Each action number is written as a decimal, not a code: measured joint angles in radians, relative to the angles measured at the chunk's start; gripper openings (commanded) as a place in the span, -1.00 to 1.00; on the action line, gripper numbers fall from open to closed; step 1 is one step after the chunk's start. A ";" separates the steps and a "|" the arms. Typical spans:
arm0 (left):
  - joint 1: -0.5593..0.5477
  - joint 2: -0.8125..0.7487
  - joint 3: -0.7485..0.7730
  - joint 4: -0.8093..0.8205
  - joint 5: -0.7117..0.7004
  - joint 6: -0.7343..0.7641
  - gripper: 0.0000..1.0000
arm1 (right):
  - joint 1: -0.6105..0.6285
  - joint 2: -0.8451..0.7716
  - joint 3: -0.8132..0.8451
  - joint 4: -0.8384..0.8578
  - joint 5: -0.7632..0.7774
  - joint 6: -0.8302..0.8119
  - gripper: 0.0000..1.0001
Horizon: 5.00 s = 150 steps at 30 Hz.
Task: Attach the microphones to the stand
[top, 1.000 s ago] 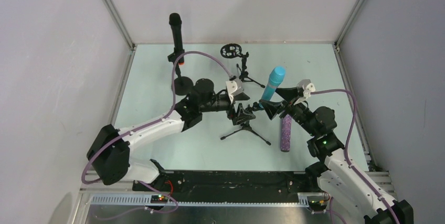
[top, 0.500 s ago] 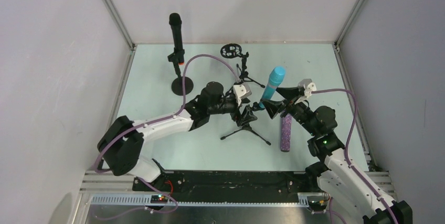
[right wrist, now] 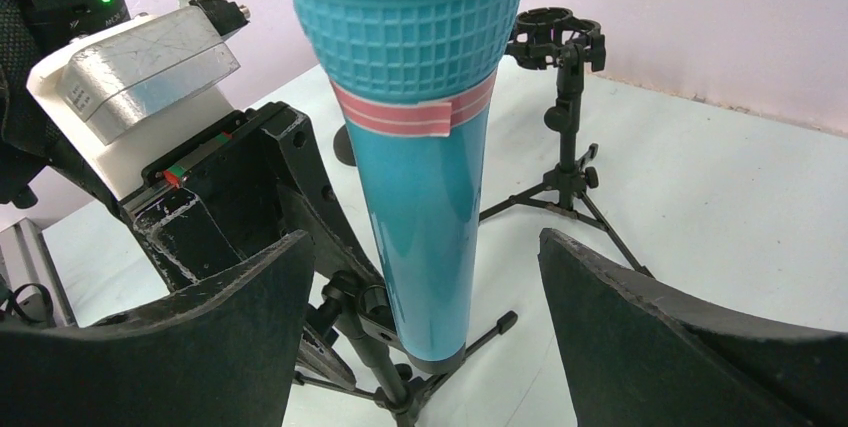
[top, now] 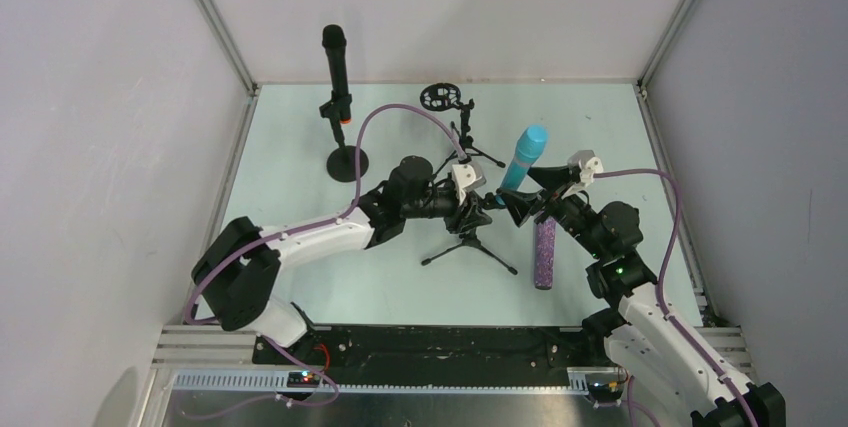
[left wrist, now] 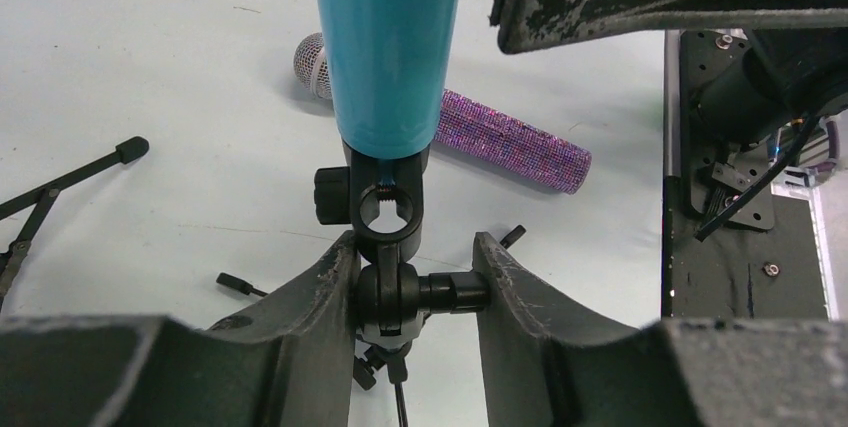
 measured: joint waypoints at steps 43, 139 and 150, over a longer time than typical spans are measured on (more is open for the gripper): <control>0.016 -0.238 -0.092 0.030 -0.156 0.060 -1.00 | 0.046 -0.016 0.000 -0.114 -0.035 -0.051 0.68; 0.423 -0.462 -0.154 -0.005 -0.834 -0.066 -0.96 | 0.148 0.076 0.000 -0.177 0.039 -0.143 0.72; 0.426 -0.444 -0.152 0.008 -0.921 -0.114 -0.81 | 0.148 0.096 0.000 -0.177 0.039 -0.133 0.72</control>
